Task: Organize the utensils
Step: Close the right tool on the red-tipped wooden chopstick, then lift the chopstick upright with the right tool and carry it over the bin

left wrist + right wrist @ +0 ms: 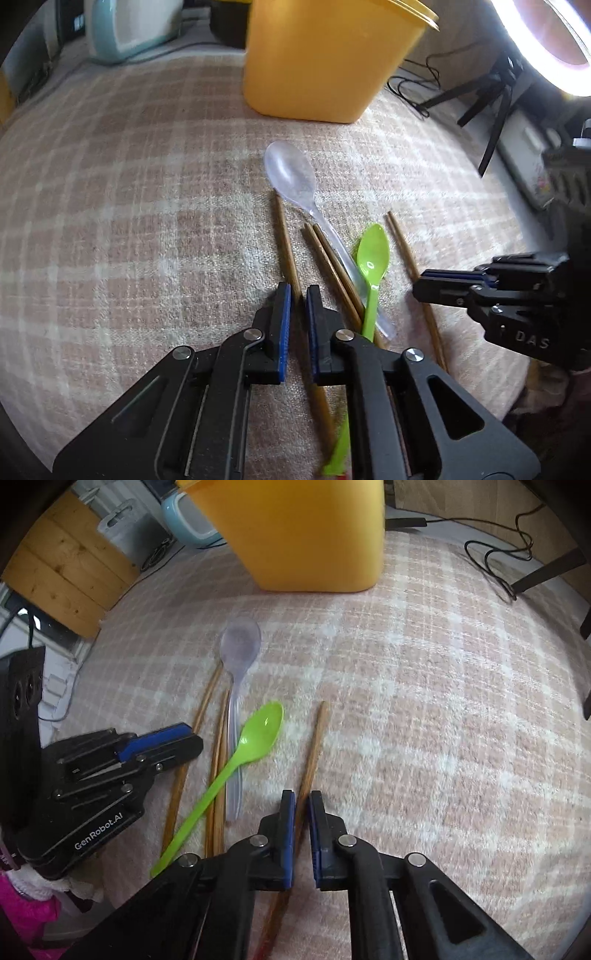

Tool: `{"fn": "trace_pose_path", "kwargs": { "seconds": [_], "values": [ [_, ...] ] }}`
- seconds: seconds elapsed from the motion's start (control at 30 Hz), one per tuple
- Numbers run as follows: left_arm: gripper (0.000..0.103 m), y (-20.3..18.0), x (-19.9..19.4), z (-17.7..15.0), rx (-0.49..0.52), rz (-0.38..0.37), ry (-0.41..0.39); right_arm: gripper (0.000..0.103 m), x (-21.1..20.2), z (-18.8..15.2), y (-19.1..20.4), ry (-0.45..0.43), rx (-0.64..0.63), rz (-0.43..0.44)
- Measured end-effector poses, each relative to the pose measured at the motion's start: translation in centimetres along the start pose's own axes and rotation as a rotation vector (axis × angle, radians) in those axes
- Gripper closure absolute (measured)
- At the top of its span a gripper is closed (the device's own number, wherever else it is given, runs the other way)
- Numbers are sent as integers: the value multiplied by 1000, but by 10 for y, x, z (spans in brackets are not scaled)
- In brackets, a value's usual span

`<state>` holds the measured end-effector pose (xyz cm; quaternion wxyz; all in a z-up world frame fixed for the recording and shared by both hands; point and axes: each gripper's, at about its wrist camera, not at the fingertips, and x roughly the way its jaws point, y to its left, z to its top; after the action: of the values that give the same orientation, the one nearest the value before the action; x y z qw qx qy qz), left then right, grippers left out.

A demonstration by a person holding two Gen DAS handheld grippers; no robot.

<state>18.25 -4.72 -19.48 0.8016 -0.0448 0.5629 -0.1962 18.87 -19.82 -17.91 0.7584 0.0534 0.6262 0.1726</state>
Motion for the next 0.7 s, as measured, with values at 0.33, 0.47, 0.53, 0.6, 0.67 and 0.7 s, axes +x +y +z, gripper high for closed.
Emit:
{"fn": "trace_pose_path", "kwargs": {
  "seconds": [0.33, 0.47, 0.53, 0.6, 0.67, 0.7],
  "values": [
    [99, 26, -35, -5, -128, -27, -85, 100, -40, -9, -4, -136, 33, 50],
    [99, 29, -60, -2, -129, -25, -152, 100, -61, -17, -1, -211, 23, 60],
    [99, 31, -73, -1, -133, -24, -190, 100, -68, -22, -1, -242, 15, 65],
    [99, 34, -85, -1, -144, -21, -221, 100, -74, -26, -1, -261, 10, 57],
    [99, 35, -91, 0, -145, -19, -238, 100, -78, -29, 1, -273, 5, 53],
    [99, 37, -95, 1, -150, -22, -247, 100, -80, -31, 1, -280, 3, 40]
  ]
}}
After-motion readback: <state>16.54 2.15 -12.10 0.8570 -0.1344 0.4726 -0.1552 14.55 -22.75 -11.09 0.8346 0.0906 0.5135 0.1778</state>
